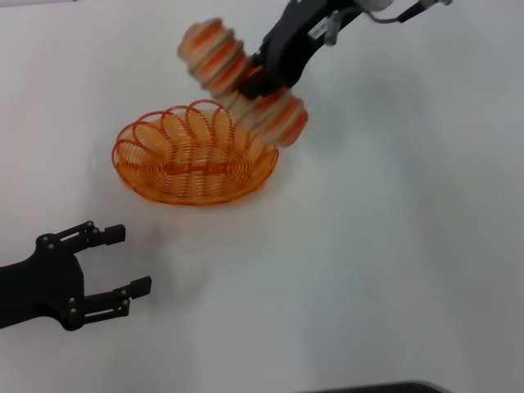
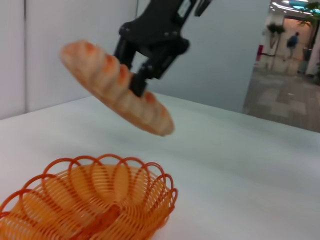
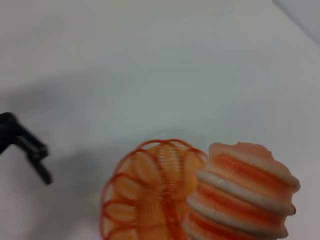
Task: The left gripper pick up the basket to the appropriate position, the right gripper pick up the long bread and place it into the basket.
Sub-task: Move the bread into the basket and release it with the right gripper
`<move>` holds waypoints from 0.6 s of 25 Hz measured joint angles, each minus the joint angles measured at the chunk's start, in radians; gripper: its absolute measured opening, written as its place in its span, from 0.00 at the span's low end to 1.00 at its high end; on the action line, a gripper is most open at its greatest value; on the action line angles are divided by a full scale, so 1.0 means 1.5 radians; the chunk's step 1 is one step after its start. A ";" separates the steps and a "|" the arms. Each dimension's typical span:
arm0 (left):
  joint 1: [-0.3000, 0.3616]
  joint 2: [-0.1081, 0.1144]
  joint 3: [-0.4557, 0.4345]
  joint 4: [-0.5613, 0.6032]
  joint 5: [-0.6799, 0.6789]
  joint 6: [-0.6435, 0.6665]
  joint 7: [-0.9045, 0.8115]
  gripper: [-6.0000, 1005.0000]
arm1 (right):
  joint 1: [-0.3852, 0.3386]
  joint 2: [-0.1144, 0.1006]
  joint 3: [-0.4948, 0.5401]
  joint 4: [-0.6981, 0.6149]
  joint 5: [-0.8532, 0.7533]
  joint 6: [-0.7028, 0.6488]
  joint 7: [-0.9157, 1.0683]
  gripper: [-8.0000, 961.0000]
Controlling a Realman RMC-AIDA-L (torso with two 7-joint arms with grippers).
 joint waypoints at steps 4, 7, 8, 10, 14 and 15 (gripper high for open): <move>-0.003 0.000 0.000 -0.016 -0.001 -0.002 -0.002 0.83 | 0.018 0.003 -0.051 -0.001 0.014 -0.016 -0.022 0.34; -0.004 0.001 0.000 -0.025 -0.003 -0.003 -0.003 0.82 | 0.027 0.006 -0.076 -0.001 0.014 -0.017 -0.048 0.31; -0.005 0.001 0.000 -0.026 -0.003 -0.003 -0.003 0.82 | 0.028 0.007 -0.085 -0.001 0.014 -0.016 -0.052 0.30; -0.006 0.001 0.000 -0.028 -0.003 -0.003 -0.004 0.82 | 0.030 0.008 -0.105 -0.001 0.014 -0.014 -0.060 0.29; -0.007 0.001 0.001 -0.034 -0.004 -0.005 -0.005 0.82 | 0.029 0.009 -0.150 -0.001 0.023 0.008 -0.075 0.26; -0.007 0.001 0.001 -0.037 -0.004 -0.006 -0.005 0.82 | 0.028 0.009 -0.166 -0.001 0.028 0.016 -0.077 0.25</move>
